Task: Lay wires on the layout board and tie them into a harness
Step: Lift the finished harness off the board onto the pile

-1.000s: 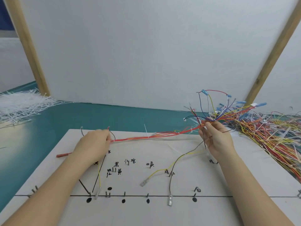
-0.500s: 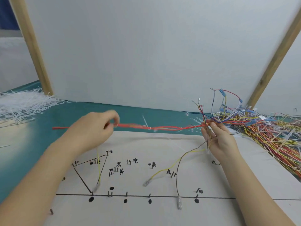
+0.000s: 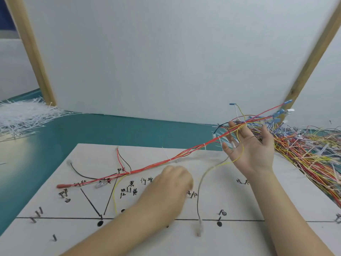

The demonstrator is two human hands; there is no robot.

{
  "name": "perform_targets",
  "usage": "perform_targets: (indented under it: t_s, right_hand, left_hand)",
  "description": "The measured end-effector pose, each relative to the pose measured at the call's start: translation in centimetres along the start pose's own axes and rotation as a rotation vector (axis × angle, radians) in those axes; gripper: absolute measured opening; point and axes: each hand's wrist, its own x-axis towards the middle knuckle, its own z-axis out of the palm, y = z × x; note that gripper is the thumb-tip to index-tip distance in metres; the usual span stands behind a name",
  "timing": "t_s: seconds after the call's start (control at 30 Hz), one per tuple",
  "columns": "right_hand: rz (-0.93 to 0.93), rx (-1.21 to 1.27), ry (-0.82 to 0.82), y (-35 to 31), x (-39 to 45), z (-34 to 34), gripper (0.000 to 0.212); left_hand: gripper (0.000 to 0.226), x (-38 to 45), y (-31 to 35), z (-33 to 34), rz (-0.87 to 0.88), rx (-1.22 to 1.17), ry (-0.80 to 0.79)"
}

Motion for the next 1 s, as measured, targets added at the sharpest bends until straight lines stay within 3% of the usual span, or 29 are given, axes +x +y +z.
perform_targets:
  t_s: [0.1,0.23,0.3,0.37,0.47,0.57,0.67,0.8,0.87,0.93,1.0]
  right_hand:
    - [-0.011,-0.007,-0.059,-0.7,-0.2,-0.4,0.047]
    - [-0.056,-0.05,0.08,0.0,0.2,-0.1,0.026]
    - [-0.109,-0.113,0.185,0.8,0.5,0.4,0.026]
    - [-0.159,-0.132,0.222,1.5,0.6,0.8,0.018]
    - [-0.208,-0.079,0.199,1.3,0.4,0.7,0.02]
    - [-0.248,-0.166,0.193,0.4,0.1,0.6,0.025]
    - [-0.32,-0.302,0.256,-0.9,0.1,0.4,0.022]
    - [-0.381,-0.357,0.213,-2.2,-0.5,0.7,0.017]
    - [-0.39,-0.351,0.177,-2.6,-0.7,1.3,0.02]
    - [-0.411,-0.397,0.152,-3.0,-0.7,1.8,0.02]
    - [-0.394,-0.547,0.128,-3.7,-0.6,1.9,0.009]
  left_hand:
    - [0.027,0.9,-2.7,-2.7,-0.192,-0.249,0.108]
    - [0.015,0.9,-6.9,-3.9,-0.418,0.074,-0.003]
    - [0.025,0.8,-7.8,-3.7,-0.481,0.193,-0.113]
    - [0.028,0.9,-8.5,-2.9,-0.489,0.278,-0.182]
    - [0.012,1.2,-8.9,-2.4,-0.467,0.332,-0.13]
    - [0.015,1.1,-9.1,-2.6,-0.4,0.369,-0.117]
    - [0.015,1.3,-8.8,-4.6,-0.307,0.405,0.079]
    - [0.019,0.8,-7.9,-8.9,-0.23,-0.015,0.289]
    - [0.02,-0.1,-7.9,-10.8,-0.2,-0.414,0.193]
    - [0.015,-1.1,-8.5,-12.3,-0.209,-0.81,-0.009]
    - [0.025,-1.6,-10.0,-13.0,-0.245,-0.947,-0.169]
